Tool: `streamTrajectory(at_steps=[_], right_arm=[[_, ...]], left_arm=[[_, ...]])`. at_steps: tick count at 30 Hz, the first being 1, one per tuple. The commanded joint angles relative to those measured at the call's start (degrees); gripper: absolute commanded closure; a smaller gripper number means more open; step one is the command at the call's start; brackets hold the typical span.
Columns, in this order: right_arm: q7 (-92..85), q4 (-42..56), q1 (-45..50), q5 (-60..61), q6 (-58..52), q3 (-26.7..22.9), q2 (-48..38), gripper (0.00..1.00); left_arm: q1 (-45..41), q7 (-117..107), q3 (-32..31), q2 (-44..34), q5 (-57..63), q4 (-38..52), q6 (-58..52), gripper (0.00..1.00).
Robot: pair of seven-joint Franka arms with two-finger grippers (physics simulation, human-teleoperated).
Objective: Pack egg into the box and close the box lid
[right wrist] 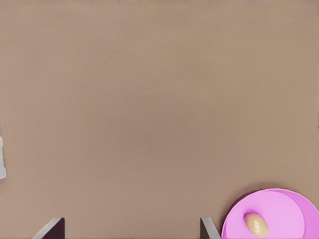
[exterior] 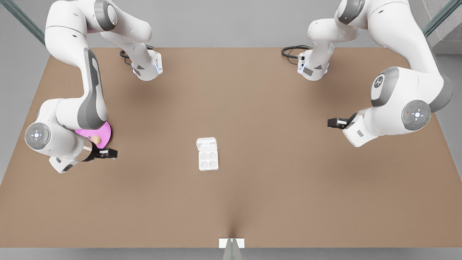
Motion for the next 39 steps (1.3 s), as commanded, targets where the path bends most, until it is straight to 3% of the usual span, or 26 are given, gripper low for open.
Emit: streamTrajectory(at_steps=[1, 4, 7, 10, 12, 13, 17, 19, 21, 23, 26, 28, 29, 31, 32, 33, 36, 39], right_arm=[[1.5, -0.1, 0.0, -0.1, 11.2, 0.0, 0.0, 0.0], [1.5, -0.1, -0.1, -0.1, 11.3, 0.0, 0.1, 0.0], [1.5, -0.2, -0.1, -0.1, 11.3, 0.0, 0.2, 0.0], [1.5, -1.5, -1.1, -0.1, 10.4, -0.2, 7.7, 0.0], [1.5, -1.5, -2.9, -0.1, 9.3, -0.5, 16.0, 0.0], [0.9, -1.4, -3.7, -0.1, 10.2, -0.6, 20.0, 0.0], [1.4, -1.2, -3.9, -0.1, 9.2, -0.6, 19.7, 0.0], [0.4, -1.7, -4.0, -1.8, 0.7, -0.7, 16.2, 0.0], [-3.5, -6.4, -7.2, -2.3, -0.5, -0.3, 11.1, 0.0], [-3.7, -13.7, -8.5, -3.3, 4.2, -0.1, 8.2, 0.0], [-4.6, -34.2, -10.1, -4.3, 21.9, 0.1, -3.2, 0.0], [-9.0, -35.0, -16.1, -11.3, 25.6, 3.6, -3.2, 0.0], [-9.9, -34.7, -22.7, -20.4, 27.6, 6.7, -0.9, 0.0], [-16.5, -29.3, -33.8, -26.2, 23.5, 15.3, 2.6, 0.0], [-23.5, -29.0, -35.7, -26.9, 23.8, 15.4, 3.0, 0.0], [-23.3, -30.6, -39.2, -27.8, 27.1, 18.9, 3.2, 0.0], [-23.3, -34.4, -42.3, -30.4, 34.2, 19.9, 5.7, 0.0], [-23.2, -38.3, -47.2, -32.0, 37.1, 24.8, 5.8, 0.0]], left_arm=[[-0.2, -8.8, -0.1, -0.1, 0.3, 0.1, 3.8, 0.0], [-2.1, -6.5, -1.5, 0.2, 1.6, -0.2, 3.6, 0.0], [-1.6, -10.5, -0.3, 7.3, 4.1, 0.3, 3.8, 0.0], [-1.0, -20.6, -0.3, 6.6, 3.5, -0.1, 3.0, 0.0], [0.0, -19.1, -0.8, 7.0, -1.3, 0.2, 3.6, 0.0], [0.0, -8.1, -0.8, 6.7, -1.9, 0.1, 3.3, 0.0], [0.2, -7.6, -0.9, 6.7, -1.9, -0.5, 3.1, 0.0], [-0.5, -8.5, -0.8, 7.0, -1.9, -1.2, 3.2, 0.0], [-1.1, -8.2, -0.8, 8.8, -1.1, -0.5, 3.6, 0.0], [-0.9, -7.8, -0.9, 8.8, -1.4, 0.9, 5.8, 0.0], [-1.1, -7.6, -2.3, 8.3, -1.0, 0.7, 8.4, 0.0], [-2.5, -7.8, -2.7, 7.5, 0.2, 0.5, 8.1, 0.0], [-2.8, -8.3, -3.5, 6.3, 0.2, 0.4, 8.1, 0.0], [-3.4, -8.3, -3.5, 5.2, 0.3, 0.2, 8.2, 0.0], [-4.1, -8.1, -3.5, 5.0, 2.5, 0.0, 7.7, 0.0], [-5.3, -8.3, -3.7, 5.0, 6.4, 0.2, 7.4, 0.0], [-4.7, -7.6, -4.1, 5.7, 5.8, 0.2, 8.1, 0.0], [-5.2, -7.7, -4.2, 6.5, 5.9, 0.1, 8.2, 0.0]])
